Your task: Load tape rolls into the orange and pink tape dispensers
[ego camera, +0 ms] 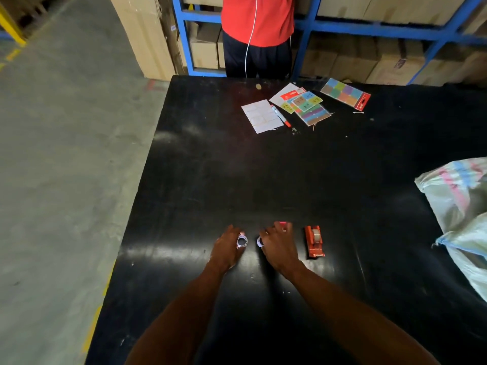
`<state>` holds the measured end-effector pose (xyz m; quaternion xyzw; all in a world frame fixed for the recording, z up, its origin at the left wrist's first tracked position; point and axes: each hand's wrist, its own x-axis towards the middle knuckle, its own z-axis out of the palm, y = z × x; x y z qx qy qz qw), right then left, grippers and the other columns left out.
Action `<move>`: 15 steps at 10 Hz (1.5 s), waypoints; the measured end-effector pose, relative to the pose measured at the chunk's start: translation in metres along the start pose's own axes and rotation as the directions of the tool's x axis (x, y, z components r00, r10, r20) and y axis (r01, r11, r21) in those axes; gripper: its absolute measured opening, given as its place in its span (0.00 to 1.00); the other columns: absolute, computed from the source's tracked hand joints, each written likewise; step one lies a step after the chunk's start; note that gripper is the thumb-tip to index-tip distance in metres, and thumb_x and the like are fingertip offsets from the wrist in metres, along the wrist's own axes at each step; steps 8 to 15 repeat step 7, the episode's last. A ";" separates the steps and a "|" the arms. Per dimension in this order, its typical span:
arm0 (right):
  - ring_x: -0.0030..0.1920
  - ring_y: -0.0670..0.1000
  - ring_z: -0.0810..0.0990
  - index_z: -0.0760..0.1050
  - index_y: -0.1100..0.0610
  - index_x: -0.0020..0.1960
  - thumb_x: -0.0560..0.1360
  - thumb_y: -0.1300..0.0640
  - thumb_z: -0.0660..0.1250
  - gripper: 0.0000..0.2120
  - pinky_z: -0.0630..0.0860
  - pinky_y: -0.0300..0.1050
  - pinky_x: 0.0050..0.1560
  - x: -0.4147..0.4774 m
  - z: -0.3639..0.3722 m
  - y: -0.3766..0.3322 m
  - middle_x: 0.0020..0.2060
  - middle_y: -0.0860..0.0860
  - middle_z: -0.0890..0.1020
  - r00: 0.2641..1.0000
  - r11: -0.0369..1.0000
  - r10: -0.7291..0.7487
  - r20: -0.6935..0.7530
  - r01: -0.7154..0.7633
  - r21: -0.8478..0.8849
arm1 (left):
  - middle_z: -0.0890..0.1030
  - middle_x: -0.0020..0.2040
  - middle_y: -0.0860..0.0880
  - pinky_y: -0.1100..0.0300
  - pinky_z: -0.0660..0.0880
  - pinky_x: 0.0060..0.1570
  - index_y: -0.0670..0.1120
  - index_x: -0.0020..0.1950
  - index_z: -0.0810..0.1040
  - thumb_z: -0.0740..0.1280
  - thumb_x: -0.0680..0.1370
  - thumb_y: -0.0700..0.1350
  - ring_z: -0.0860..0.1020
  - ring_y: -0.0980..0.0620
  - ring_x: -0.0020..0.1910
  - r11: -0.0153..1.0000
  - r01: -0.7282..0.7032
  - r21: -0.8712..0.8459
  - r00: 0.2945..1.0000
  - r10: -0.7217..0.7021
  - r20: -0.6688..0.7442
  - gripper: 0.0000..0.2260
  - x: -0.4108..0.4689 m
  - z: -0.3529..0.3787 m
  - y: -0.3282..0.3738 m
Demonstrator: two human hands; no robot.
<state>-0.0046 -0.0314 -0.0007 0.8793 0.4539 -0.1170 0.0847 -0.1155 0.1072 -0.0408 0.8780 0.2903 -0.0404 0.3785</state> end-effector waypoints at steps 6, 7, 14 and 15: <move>0.62 0.58 0.75 0.75 0.55 0.64 0.69 0.58 0.71 0.23 0.62 0.64 0.65 -0.007 0.008 -0.006 0.59 0.54 0.79 0.997 0.996 -0.029 -0.066 0.034 0.079 | 0.70 0.67 0.48 0.51 0.77 0.57 0.49 0.69 0.68 0.74 0.69 0.42 0.78 0.44 0.58 0.999 0.030 -0.045 0.999 -0.029 0.020 0.31 -0.006 0.006 -0.005; 0.58 0.57 0.77 0.74 0.52 0.63 0.68 0.55 0.69 0.23 0.64 0.60 0.56 -0.055 0.019 -0.002 0.56 0.51 0.79 0.990 0.983 -0.063 -0.129 0.083 0.161 | 0.69 0.67 0.48 0.50 0.77 0.56 0.49 0.70 0.67 0.70 0.70 0.41 0.77 0.45 0.57 0.993 -0.022 -0.118 0.997 0.013 -0.076 0.29 -0.041 0.015 -0.016; 0.58 0.57 0.77 0.74 0.52 0.63 0.68 0.55 0.69 0.23 0.64 0.60 0.56 -0.055 0.019 -0.002 0.56 0.51 0.79 0.990 0.983 -0.063 -0.129 0.083 0.161 | 0.69 0.67 0.48 0.50 0.77 0.56 0.49 0.70 0.67 0.70 0.70 0.41 0.77 0.45 0.57 0.993 -0.022 -0.118 0.997 0.013 -0.076 0.29 -0.041 0.015 -0.016; 0.58 0.57 0.77 0.74 0.52 0.63 0.68 0.55 0.69 0.23 0.64 0.60 0.56 -0.055 0.019 -0.002 0.56 0.51 0.79 0.990 0.983 -0.063 -0.129 0.083 0.161 | 0.69 0.67 0.48 0.50 0.77 0.56 0.49 0.70 0.67 0.70 0.70 0.41 0.77 0.45 0.57 0.993 -0.022 -0.118 0.997 0.013 -0.076 0.29 -0.041 0.015 -0.016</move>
